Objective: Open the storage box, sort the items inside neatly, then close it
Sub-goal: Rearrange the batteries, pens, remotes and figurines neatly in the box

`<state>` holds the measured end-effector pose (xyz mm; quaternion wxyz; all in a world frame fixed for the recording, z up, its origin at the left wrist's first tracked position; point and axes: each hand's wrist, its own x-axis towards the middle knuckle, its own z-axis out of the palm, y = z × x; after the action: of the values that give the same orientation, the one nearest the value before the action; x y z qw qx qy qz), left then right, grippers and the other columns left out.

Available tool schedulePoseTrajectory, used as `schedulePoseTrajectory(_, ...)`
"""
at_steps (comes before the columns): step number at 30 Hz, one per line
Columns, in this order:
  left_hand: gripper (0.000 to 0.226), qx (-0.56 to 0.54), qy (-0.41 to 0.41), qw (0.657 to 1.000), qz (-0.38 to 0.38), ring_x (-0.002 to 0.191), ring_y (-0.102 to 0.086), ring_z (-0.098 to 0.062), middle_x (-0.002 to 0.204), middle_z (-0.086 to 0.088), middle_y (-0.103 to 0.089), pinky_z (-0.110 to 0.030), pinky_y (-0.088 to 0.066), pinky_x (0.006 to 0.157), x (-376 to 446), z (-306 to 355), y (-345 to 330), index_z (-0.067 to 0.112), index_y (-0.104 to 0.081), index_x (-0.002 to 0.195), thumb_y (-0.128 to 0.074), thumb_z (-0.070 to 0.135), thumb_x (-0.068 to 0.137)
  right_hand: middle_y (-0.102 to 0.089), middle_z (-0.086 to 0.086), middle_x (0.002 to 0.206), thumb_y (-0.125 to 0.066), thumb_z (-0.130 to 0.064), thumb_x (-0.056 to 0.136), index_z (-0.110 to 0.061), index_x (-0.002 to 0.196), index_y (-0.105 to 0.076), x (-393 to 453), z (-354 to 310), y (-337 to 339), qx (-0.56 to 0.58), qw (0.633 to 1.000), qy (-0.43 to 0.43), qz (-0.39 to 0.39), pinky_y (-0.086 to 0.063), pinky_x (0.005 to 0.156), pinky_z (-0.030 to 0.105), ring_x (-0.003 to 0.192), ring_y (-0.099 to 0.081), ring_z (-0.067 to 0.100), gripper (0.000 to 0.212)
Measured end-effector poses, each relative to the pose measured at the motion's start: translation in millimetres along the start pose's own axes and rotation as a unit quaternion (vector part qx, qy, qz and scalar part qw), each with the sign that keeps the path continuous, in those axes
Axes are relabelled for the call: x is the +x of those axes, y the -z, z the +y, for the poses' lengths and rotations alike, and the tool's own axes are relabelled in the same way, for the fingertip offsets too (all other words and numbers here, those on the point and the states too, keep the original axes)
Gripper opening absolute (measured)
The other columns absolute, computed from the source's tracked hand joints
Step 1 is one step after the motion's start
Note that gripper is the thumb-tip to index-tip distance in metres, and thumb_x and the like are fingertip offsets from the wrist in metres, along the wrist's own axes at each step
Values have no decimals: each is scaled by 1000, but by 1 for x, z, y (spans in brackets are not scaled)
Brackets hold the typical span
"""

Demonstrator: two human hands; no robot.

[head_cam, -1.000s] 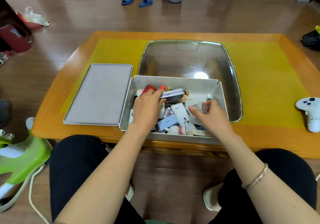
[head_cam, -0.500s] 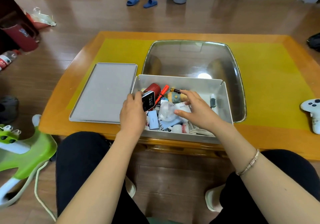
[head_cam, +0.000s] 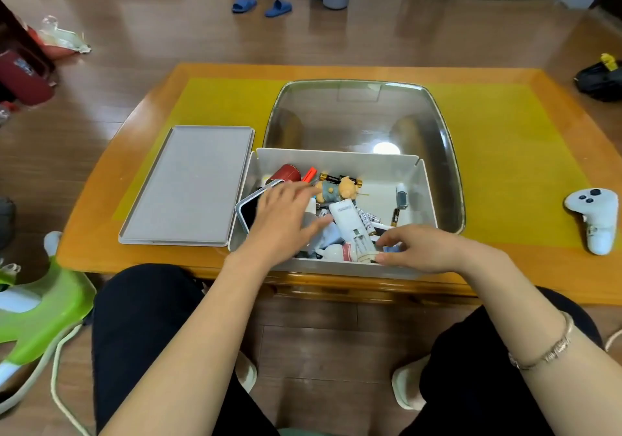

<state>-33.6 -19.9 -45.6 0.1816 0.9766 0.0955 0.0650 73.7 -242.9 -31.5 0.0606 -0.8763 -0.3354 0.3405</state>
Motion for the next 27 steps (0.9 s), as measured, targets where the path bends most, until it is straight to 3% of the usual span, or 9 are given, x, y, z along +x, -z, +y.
schedulePoseTrajectory(2,70,-11,-27,995,-99,137,-28,-18,147,7,-39,-43,-21,113,2,3,-5,35,-37,141,-50,70,82,-60,-4,125,-48,-51,93,-25,127,-56,2,-1,-4,-1,1000,11,-12,-45,88,27,104,-55,13,44)
schedulePoseTrajectory(4,72,1,-22,992,-125,135,-31,-17,146,6,-40,-42,-30,108,2,0,-11,32,-37,140,-59,65,80,-64,-5,116,-46,-48,95,-25,120,-61,3,-2,-7,5,1000,18,-6,-46,87,28,99,-56,13,37)
schedulePoseTrajectory(10,67,-74,-16,995,-64,121,-39,-10,132,10,-44,-22,-34,92,-1,-11,-14,30,-44,131,-74,49,74,-67,-1,88,-42,-48,96,-20,95,-66,6,-2,-17,31,993,42,101,-50,75,37,82,-60,17,36)
schedulePoseTrajectory(12,57,-85,-12,995,-54,116,-42,-8,125,13,-48,-23,-33,91,-2,-11,-8,31,-50,123,-63,63,77,-66,0,81,-43,-44,97,-16,90,-65,9,-3,-15,79,981,63,167,-47,69,37,76,-59,19,37)
schedulePoseTrajectory(15,66,-62,10,998,-21,120,-40,-12,125,9,-55,-32,-27,95,-3,-11,3,29,-59,111,-26,77,81,-63,-6,79,-43,-36,98,-18,93,-62,17,-9,-7,135,955,77,251,-41,61,28,74,-57,11,27)
schedulePoseTrajectory(19,35,30,123,982,143,118,-41,-28,126,-6,-55,-40,-33,94,2,-23,16,18,-57,119,-52,40,93,-55,-4,68,-40,-29,101,-13,80,-57,34,-16,3,198,932,56,300,-32,56,23,66,-49,9,31)
schedulePoseTrajectory(22,40,76,195,972,105,114,-43,-32,123,-12,-54,-42,-35,90,4,-33,20,13,-53,123,-62,32,89,-46,-4,61,-39,-26,101,-18,66,-45,47,-26,7,224,919,50,320,-30,54,24,60,-43,10,37)
schedulePoseTrajectory(24,39,108,191,973,75,111,-45,-32,118,-11,-58,-41,-36,86,3,-36,19,13,-54,120,-62,34,88,-49,-4,62,-40,-24,101,-20,66,-48,53,-35,9,224,918,67,321,-29,51,14,61,-45,11,36)
schedulePoseTrajectory(27,37,115,194,972,73,107,-45,-31,110,-10,-66,-38,-35,81,3,-37,17,14,-55,119,-62,34,89,-62,-2,82,-44,-24,100,-12,94,-65,62,-46,7,222,925,88,295,-32,59,16,77,-53,13,25)
